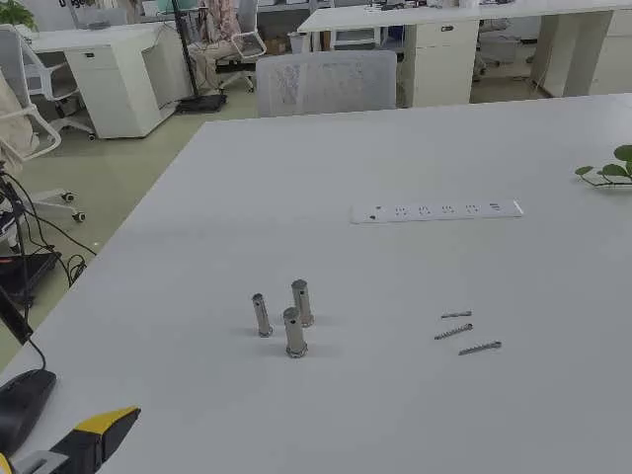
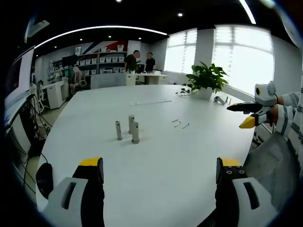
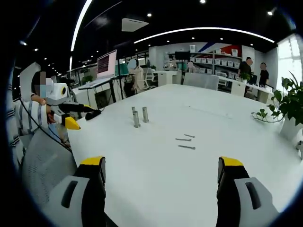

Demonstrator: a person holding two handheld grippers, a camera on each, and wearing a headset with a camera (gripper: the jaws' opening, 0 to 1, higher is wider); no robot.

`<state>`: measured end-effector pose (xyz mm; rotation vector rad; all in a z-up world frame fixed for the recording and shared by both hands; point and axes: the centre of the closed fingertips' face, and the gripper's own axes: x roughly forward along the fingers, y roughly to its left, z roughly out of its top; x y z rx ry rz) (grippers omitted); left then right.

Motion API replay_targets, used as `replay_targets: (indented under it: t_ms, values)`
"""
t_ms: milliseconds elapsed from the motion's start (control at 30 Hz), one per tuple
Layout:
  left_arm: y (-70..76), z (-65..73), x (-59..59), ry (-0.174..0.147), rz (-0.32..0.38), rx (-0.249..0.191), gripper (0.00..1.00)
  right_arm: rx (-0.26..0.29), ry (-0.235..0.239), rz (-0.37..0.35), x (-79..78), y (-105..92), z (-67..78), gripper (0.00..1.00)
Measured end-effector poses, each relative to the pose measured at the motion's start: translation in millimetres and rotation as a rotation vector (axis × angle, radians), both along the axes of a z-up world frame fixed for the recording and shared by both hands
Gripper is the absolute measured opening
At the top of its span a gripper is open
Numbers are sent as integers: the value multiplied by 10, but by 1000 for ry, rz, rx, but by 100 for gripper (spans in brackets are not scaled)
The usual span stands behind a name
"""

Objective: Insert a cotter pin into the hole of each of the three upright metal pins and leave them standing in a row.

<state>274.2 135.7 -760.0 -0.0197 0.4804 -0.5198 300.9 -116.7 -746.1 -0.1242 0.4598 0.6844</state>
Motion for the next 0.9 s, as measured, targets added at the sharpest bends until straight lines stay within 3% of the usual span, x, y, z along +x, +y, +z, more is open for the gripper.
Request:
replay_targets:
  t_ms: [900]
  values:
    - [4,18,25,0,5,0,99,-4,2,9,5,-3,-3,100]
